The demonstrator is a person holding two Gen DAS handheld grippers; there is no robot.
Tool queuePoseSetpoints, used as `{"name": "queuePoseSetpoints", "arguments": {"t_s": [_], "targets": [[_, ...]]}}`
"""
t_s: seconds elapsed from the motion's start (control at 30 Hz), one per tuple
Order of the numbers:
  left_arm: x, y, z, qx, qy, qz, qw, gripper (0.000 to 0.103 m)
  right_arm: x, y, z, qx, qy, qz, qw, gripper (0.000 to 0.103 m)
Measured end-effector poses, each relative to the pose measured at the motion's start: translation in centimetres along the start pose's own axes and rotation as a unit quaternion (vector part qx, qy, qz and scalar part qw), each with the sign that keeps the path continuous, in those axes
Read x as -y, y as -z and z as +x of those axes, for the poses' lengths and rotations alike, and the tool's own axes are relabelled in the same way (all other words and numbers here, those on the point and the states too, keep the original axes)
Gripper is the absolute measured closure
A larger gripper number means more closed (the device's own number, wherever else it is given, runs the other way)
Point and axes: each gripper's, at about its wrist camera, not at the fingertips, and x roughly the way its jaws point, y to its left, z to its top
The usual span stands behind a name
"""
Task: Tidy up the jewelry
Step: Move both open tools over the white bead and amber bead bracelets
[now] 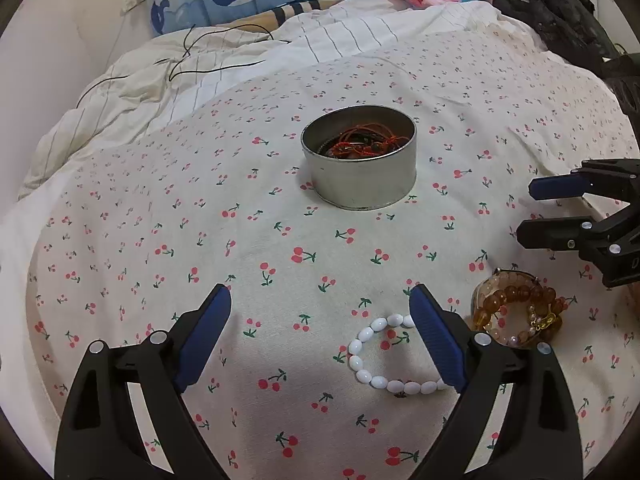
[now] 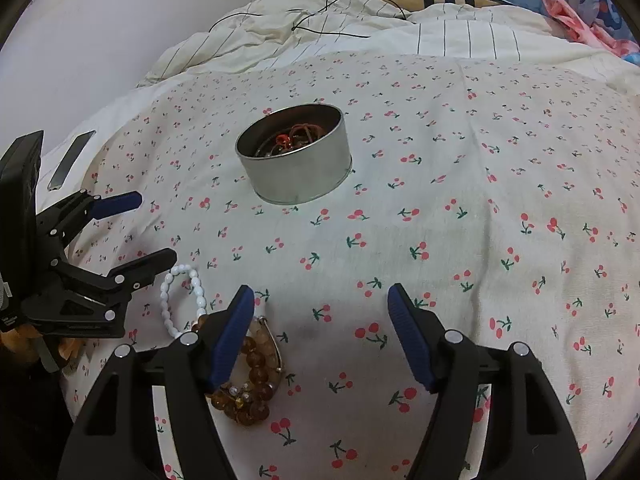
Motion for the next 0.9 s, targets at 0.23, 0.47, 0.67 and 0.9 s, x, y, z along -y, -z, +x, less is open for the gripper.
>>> {"name": "queuePoseSetpoints", "arguments": {"t_s": [0.23, 0.47, 0.67, 0.9], "targets": [[-0.9, 1.0, -1.0, -0.009, 0.103, 0.024, 0.9944, 0.016, -0.8, 0.1, -0.2, -0.014, 0.007, -0.058, 0.998, 0.035], [0.9, 2.4, -0.5, -0.036, 0.124, 0.087, 0.9878, 0.016, -1.7, 0.7, -0.2, -0.037, 0.014, -0.129, 0.991, 0.033], [0.9, 2.2, 0.8, -0.05, 0.081, 0.082, 0.9921, 0.016, -2.4, 1.3, 0.4, -0.044, 0.016, -0.151, 0.988, 0.032], [1.2, 1.9, 2.5, -0.064, 0.025, 0.084, 0.9941, 0.016, -2.7, 1.5, 1.3, -0.041, 0.056, -0.168, 0.983, 0.028]]}}
